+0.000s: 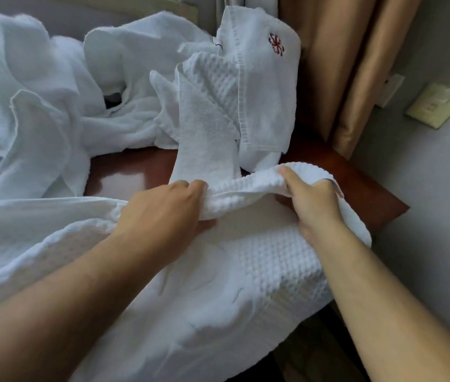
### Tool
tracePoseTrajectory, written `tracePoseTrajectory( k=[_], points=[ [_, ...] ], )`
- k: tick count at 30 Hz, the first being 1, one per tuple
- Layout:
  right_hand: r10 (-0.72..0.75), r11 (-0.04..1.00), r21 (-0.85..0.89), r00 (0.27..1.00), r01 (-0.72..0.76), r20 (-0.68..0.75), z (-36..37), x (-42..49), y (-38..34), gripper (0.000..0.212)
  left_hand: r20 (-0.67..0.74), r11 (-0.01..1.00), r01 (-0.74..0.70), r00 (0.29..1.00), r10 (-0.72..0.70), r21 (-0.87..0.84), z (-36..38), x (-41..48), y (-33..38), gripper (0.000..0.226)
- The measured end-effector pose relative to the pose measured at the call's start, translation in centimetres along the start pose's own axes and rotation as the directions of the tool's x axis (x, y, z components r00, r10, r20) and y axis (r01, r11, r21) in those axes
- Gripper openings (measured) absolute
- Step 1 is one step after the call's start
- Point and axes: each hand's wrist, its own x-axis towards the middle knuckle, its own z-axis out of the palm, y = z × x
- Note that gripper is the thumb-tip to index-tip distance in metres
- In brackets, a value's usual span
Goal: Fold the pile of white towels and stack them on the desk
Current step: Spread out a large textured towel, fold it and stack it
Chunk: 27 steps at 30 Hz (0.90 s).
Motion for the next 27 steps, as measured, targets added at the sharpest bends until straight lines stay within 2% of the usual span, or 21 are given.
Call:
tracePoseTrajectory(
  k=[3, 5, 9, 11, 13, 15, 17, 19, 22, 24, 27],
  points=[
    [-0.077, 0.996, -0.044, 0.997, 0.078, 0.017, 1.0, 0.6, 0.7, 0.028, -0.083, 0.995, -0.087, 0.992, 0.091, 0.043, 0.1, 0.0, -0.3, 0.044],
    [-0.076, 0.997, -0.001, 0.995, 0.077, 0.071, 1.6, 1.4, 0.4, 0.023, -0.126, 0.986, -0.131, 0.982, 0.143, 0.099, -0.2, 0.5, -1.0, 0.046],
    [-0.002, 0.99, 0.141, 0.984, -0.023, 0.181, 2.8, 3.3, -1.0, 0.043, -0.122, 0.97, -0.115, 0.982, 0.143, 0.215, -1.5, 1.8, -1.9, 0.041],
    [-0.022, 0.996, 0.088, 0.989, 0.01, 0.145, 2.2, 3.7, -1.0, 0.04, -0.134, 0.958, -0.1, 0.981, 0.14, 0.268, -1.6, 1.6, -0.9, 0.038],
    [-0.134, 0.989, -0.052, 0.991, 0.135, 0.018, 0.6, 3.2, -0.3, 0.033, -0.158, 0.952, -0.119, 0.973, 0.168, 0.282, -1.0, 0.4, 0.5, 0.043],
    [-0.235, 0.964, -0.147, 0.968, 0.219, -0.094, -0.8, 2.8, 0.9, 0.03, -0.232, 0.942, -0.221, 0.932, 0.28, 0.251, -0.3, -0.9, 1.1, 0.049],
    [-0.221, 0.971, -0.124, 0.964, 0.203, -0.15, -1.4, 2.9, 1.4, 0.032, -0.286, 0.9, -0.364, 0.859, 0.424, 0.241, 0.2, -1.5, 1.0, 0.049],
    [-0.203, 0.978, -0.086, 0.97, 0.193, -0.132, -1.3, 2.5, 1.1, 0.045, -0.3, 0.863, -0.454, 0.81, 0.503, 0.222, 0.2, -1.7, 0.9, 0.042],
    [-0.252, 0.968, -0.05, 0.963, 0.248, -0.101, -1.6, 1.8, 0.3, 0.066, -0.278, 0.855, -0.493, 0.809, 0.518, 0.159, 0.1, -1.8, 1.0, 0.037],
    [-0.245, 0.956, -0.174, 0.968, 0.234, -0.046, -1.9, 1.6, 0.1, 0.058, -0.257, 0.859, -0.496, 0.82, 0.512, 0.127, 0.0, -1.9, 1.1, 0.035],
    [-0.216, 0.822, -0.523, 0.973, 0.224, 0.077, -2.5, 1.5, 0.8, 0.031, -0.253, 0.864, -0.497, 0.829, 0.499, 0.076, -0.4, -1.9, 1.3, 0.037]
  ],
)
